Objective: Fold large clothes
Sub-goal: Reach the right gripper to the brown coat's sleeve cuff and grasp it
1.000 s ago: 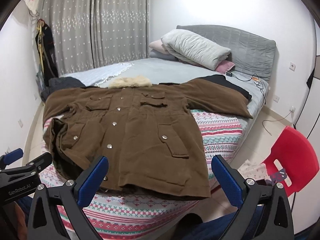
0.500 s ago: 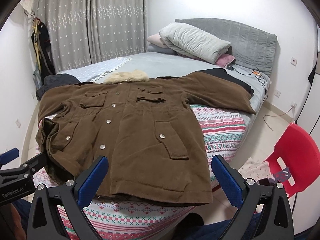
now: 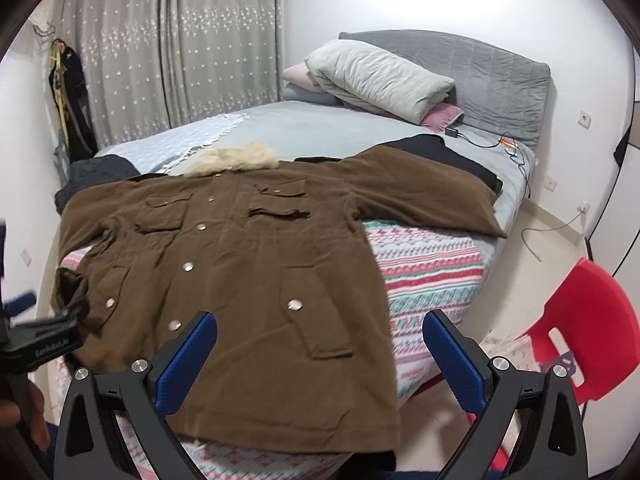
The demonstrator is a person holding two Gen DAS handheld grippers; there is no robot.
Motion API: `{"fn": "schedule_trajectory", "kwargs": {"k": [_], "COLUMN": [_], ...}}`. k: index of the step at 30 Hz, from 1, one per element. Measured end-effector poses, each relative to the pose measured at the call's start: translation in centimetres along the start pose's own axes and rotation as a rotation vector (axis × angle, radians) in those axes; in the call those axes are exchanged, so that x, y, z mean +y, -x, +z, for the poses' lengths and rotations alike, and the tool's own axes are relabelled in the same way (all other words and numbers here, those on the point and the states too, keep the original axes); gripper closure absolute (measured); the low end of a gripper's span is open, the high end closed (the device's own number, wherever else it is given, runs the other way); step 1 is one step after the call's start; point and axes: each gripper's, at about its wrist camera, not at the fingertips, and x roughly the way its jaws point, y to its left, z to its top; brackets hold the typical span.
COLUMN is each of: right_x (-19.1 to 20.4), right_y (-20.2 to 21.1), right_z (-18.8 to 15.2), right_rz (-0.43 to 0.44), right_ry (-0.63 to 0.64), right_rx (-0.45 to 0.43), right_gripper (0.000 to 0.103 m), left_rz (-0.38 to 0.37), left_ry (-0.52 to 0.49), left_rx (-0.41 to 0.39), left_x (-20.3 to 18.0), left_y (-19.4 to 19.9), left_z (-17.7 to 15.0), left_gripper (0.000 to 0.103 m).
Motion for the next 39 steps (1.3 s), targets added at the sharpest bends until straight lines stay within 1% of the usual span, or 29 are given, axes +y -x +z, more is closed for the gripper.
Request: {"fn": "schedule_trajectory", "kwargs": {"k": [1,3,4,6,8,10,13,15,17,19,20,21,23,25,26,28,29,31,32,33,35,36,37,38,39], "right_x": [-0.4,-1.3,-1.7,-2.6,-2.8,-2.4,-1.8,-2.1,-3.1,-4.9,-5.7,-6.6,-8.7,-11.5,-12.6,-15.3,-16.0,-17.7,-18.2,-18.7,-19.9,-20.6,-21.6,-22.9,-24.2], "right_y": [-0.3,-0.9,-1.3,-2.0,-2.9,-4.0,-5.4,-6.0,-6.6,-7.3,-7.6,-7.9,-9.2,-11.7,-12.7,-15.1,-16.1,-19.2,-20.6,-22.1,-25.0,-26.2,-27.2,-28.0,-28.8], "right_z": [0.3,0.6,0.6,-0.1,-1.1,-2.0,-2.8,-2.7,-2.2,-1.1,-0.4,0.5,2.6,4.6,5.3,6.9,7.4,7.9,8.1,8.0,7.4,7.0,6.6,6.4,6.4], "right_rz": [-0.005,-0.009,-0.007,0.029,0.088,0.126,0.124,0.131,0.171,0.197,0.196,0.200,0.235,0.265,0.265,0.259,0.262,0.270,0.273,0.275,0.318,0.347,0.369,0.382,0.381], "right_ry": [-0.002,-0.015,-0.028,-0.066,-0.100,-0.081,-0.045,-0.050,-0.096,-0.175,-0.203,-0.233,-0.304,-0.410,-0.454,-0.551,-0.580,-0.642,-0.664,-0.687,-0.748,-0.795,-0.849,-0.906,-0.949], "right_rx": [0.002,0.011,0.022,0.052,0.101,0.146,0.191,0.205,0.221,0.229,0.226,0.218,0.211,0.249,0.259,0.256,0.259,0.277,0.284,0.292,0.318,0.325,0.316,0.288,0.253], "right_gripper": [0.000,0.000,0.000,0.000,0.000,0.000,0.000,0.000,0.000,0.000,0.000,0.000,0.000,0.000,0.000,0.000,0.000,0.000,0.000,0.000,0.001,0.002,0.002,0.002,0.002], "left_rz": [0.002,0.033,0.028,0.011,0.005,0.011,0.018,0.027,0.046,0.020,-0.006,-0.025,-0.047,-0.079,-0.087,-0.102,-0.112,-0.112,-0.101,-0.087,-0.055,-0.052,-0.070,-0.109,-0.143], "left_ry": [0.014,0.035,0.050,0.076,0.093,0.105,0.113,0.156,0.215,0.263,0.277,0.267,0.229,0.205,0.191,0.158,0.134,0.116,0.112,0.109,0.096,0.101,0.118,0.152,0.185], "left_rx": [0.018,0.050,0.066,0.101,0.113,0.122,0.073,0.013,-0.004,-0.031,-0.051,-0.060,-0.066,-0.092,-0.113,-0.145,-0.155,-0.160,-0.152,-0.142,-0.078,-0.043,0.017,0.099,0.155], "left_x": [0.7,2.2,2.9,3.9,4.8,5.3,6.1,7.4,9.1,10.3,10.6,10.5,9.8,8.8,8.1,6.8,5.7,4.6,3.7,3.2,2.5,2.5,2.7,3.3,3.8], "left_y": [-0.5,-1.3,-1.5,-1.7,-1.7,-1.2,0.9,2.8,3.8,4.7,5.3,5.6,5.6,5.9,5.9,6.0,5.7,4.5,3.0,1.6,-1.9,-3.2,-5.0,-6.9,-8.1], "left_z": [-0.4,-1.6,-2.2,-3.3,-4.7,-5.7,-6.4,-6.6,-6.3,-5.9,-5.2,-4.3,-2.1,0.4,2.0,4.0,5.7,7.3,8.2,8.4,7.7,7.2,6.8,6.3,6.0], "left_gripper": [0.000,0.000,0.000,0.000,0.000,0.000,0.000,0.000,0.000,0.000,0.000,0.000,0.000,0.000,0.000,0.000,0.000,0.000,0.000,0.000,0.000,0.000,0.000,0.000,0.001]}}
